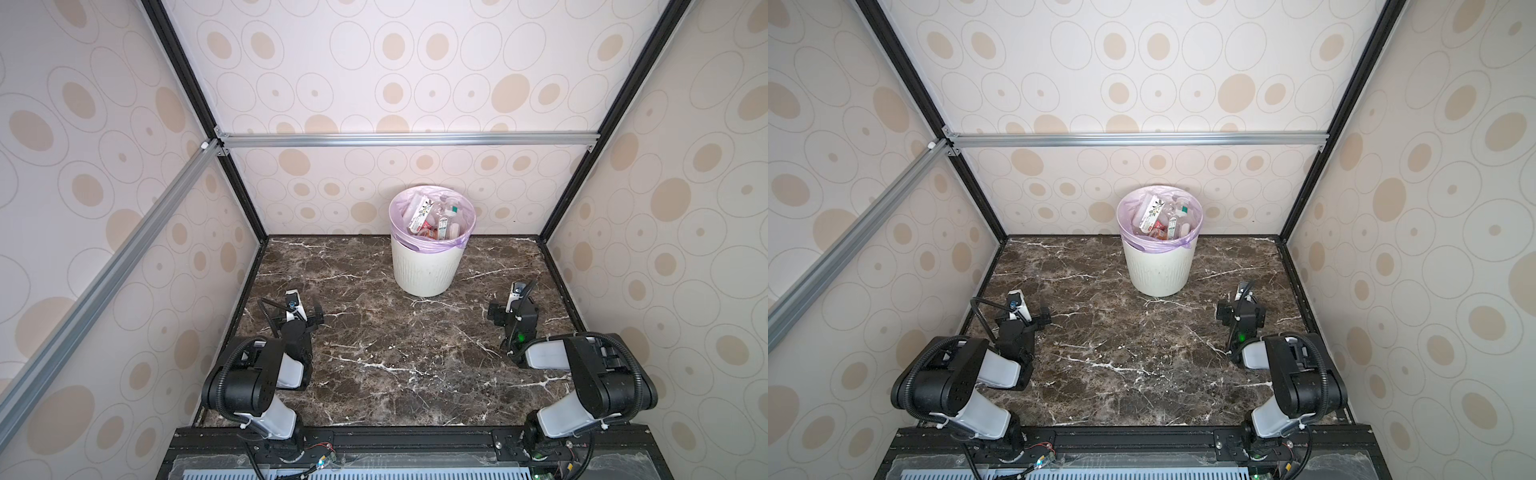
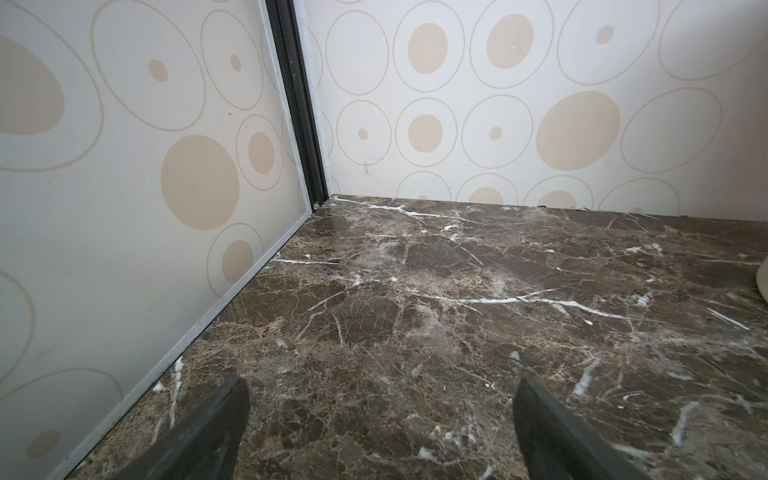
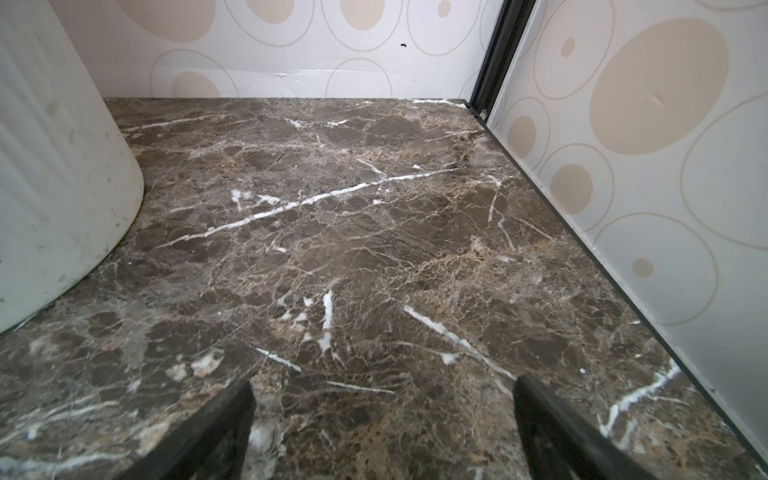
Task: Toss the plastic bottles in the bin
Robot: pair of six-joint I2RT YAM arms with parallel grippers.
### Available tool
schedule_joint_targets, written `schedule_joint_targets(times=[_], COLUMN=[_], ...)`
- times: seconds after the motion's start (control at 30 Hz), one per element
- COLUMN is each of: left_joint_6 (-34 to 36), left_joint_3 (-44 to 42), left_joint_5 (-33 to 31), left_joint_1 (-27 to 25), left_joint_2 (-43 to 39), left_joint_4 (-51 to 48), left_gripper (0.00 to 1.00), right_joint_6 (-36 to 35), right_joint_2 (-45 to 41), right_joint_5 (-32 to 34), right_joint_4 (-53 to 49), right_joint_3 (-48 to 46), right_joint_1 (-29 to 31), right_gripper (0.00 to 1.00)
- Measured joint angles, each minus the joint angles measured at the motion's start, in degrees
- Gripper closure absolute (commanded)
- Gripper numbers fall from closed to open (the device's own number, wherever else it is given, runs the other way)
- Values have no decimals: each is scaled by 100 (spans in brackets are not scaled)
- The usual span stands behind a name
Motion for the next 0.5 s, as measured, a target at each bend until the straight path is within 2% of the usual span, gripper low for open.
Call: schedule_joint_targets(times=[0.5], left_joint_6=[2], left_joint_3=[70], left_joint_5=[83], left_joint_1=[2], left_joint_2=[0], left_joint_4=[-63], left_gripper=[1], right_joint_6=[0], right_joint_2=[0], right_joint_5=[-24], right_joint_4=[-44], right_joint_3=[4], right_joint_1=[0], right_gripper=[0])
